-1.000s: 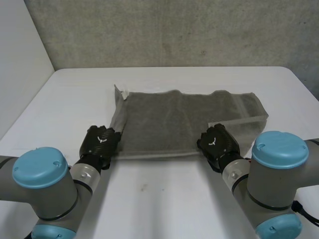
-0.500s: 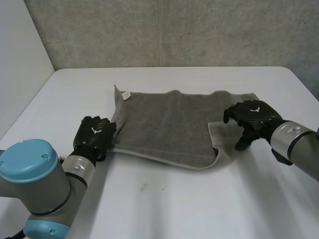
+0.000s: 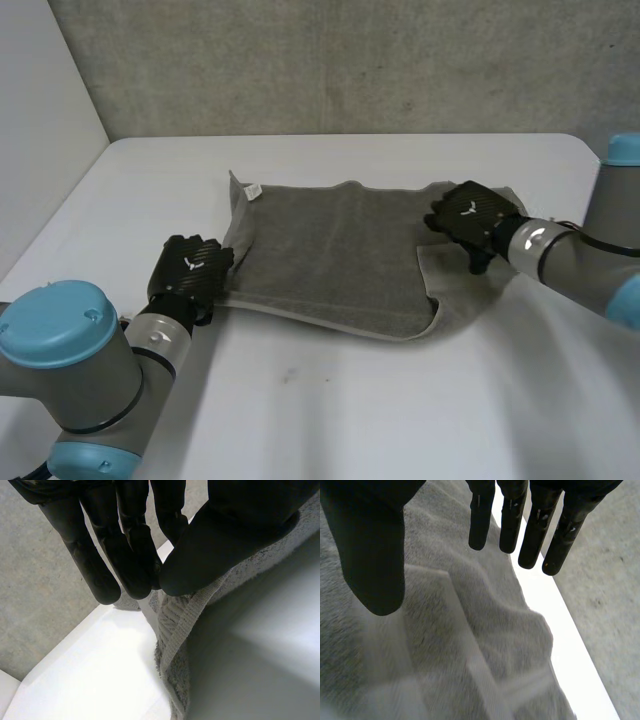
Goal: Fold the towel.
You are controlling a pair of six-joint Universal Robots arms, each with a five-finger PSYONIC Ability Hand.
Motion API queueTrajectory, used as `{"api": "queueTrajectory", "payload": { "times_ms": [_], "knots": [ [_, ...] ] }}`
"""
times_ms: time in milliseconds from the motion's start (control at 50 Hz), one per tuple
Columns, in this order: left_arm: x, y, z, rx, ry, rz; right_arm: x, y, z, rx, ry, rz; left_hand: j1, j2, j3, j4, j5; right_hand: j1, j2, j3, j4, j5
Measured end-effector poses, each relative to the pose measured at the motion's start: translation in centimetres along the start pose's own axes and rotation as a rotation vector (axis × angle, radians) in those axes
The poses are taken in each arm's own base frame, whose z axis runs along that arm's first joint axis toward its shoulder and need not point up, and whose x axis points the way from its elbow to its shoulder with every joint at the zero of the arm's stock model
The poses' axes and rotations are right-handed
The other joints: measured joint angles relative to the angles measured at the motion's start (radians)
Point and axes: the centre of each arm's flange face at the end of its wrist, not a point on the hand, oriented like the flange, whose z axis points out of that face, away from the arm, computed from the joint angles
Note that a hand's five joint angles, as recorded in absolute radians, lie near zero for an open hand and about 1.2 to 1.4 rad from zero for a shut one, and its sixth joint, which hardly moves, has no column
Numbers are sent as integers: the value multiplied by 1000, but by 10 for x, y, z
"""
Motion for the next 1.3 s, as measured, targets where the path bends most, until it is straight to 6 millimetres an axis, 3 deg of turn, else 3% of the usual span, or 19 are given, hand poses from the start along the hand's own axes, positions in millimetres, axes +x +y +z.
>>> {"api": "queueTrajectory", "payload": {
  "times_ms": [120, 340, 1300],
  "knots": [
    [1, 1, 0, -4, 2, 2, -10, -1, 24, 41, -50, -3, 0, 0, 0, 0, 0, 0, 0, 0, 0, 0],
    [2, 3, -2, -10, 7, 6, -25, 7, 47, 20, -113, 13, 0, 0, 0, 0, 0, 0, 0, 0, 0, 1],
    [2, 3, -4, -15, 8, 9, -20, 29, 47, -75, -104, -11, 0, 0, 0, 0, 0, 98, 175, 182, 181, 195]
  ]
}}
